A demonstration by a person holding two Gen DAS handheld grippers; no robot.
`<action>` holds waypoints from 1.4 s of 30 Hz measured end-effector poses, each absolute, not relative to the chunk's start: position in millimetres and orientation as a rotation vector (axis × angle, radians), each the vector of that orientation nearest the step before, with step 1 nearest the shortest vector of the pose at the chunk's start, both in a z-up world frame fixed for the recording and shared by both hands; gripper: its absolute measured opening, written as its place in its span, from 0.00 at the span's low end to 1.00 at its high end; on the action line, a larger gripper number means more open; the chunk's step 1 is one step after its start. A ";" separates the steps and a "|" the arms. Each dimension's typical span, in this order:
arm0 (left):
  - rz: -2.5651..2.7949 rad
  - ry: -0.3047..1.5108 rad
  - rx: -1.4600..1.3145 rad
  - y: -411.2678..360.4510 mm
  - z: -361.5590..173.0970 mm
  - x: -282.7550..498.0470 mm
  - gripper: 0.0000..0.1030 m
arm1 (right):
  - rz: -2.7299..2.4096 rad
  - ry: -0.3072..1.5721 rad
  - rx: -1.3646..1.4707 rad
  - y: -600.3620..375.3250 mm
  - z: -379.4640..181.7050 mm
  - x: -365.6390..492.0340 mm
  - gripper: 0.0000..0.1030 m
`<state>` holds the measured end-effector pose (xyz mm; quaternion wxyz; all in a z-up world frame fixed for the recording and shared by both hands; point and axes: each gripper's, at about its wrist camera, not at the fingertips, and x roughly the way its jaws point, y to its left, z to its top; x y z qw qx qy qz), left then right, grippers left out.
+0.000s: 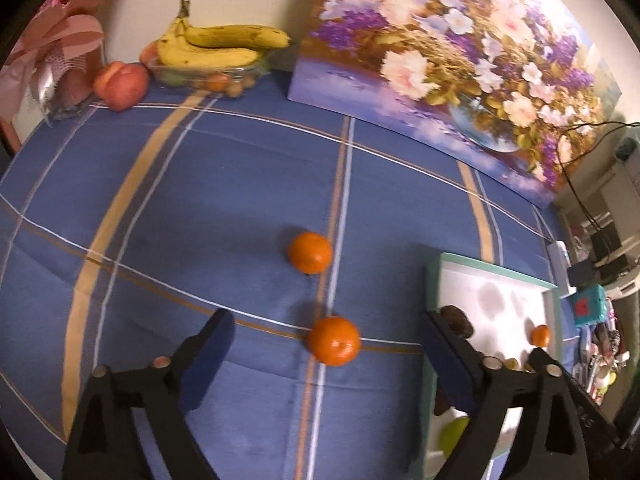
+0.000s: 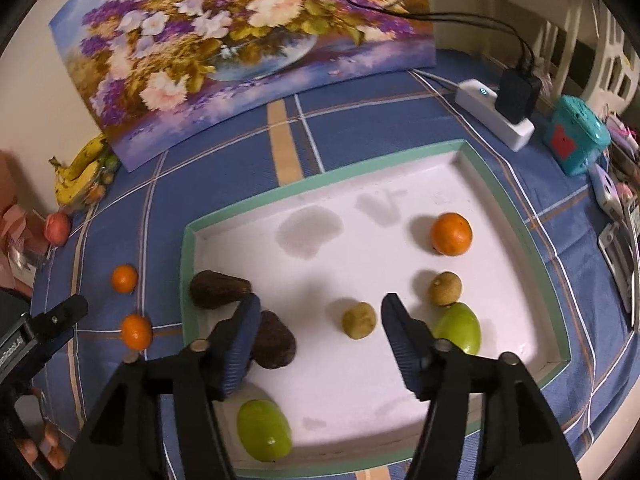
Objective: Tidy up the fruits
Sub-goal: 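Move both open tools back from the tray toward the remaining oranges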
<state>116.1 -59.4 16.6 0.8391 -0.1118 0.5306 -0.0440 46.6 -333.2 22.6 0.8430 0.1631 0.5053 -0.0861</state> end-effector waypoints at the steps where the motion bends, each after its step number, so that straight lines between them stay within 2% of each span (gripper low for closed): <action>1: -0.087 1.118 -0.234 -58.8 16.5 116.2 0.98 | -0.181 1.063 0.336 -331.2 23.7 46.8 0.73; 5: -0.066 1.102 -0.221 -53.1 19.3 116.1 1.00 | -0.178 1.050 0.292 -323.9 25.8 46.9 0.86; 7: -0.046 1.086 -0.215 -49.5 21.9 114.8 1.00 | -0.176 1.047 0.277 -321.7 25.9 47.3 0.88; 28: -0.031 1.041 -0.164 -29.6 36.1 111.5 1.00 | -0.130 0.987 0.267 -306.2 28.9 48.8 0.89; 42: 0.124 1.031 -0.131 38.0 40.4 110.9 1.00 | -0.066 1.021 0.224 -261.8 25.5 61.5 0.89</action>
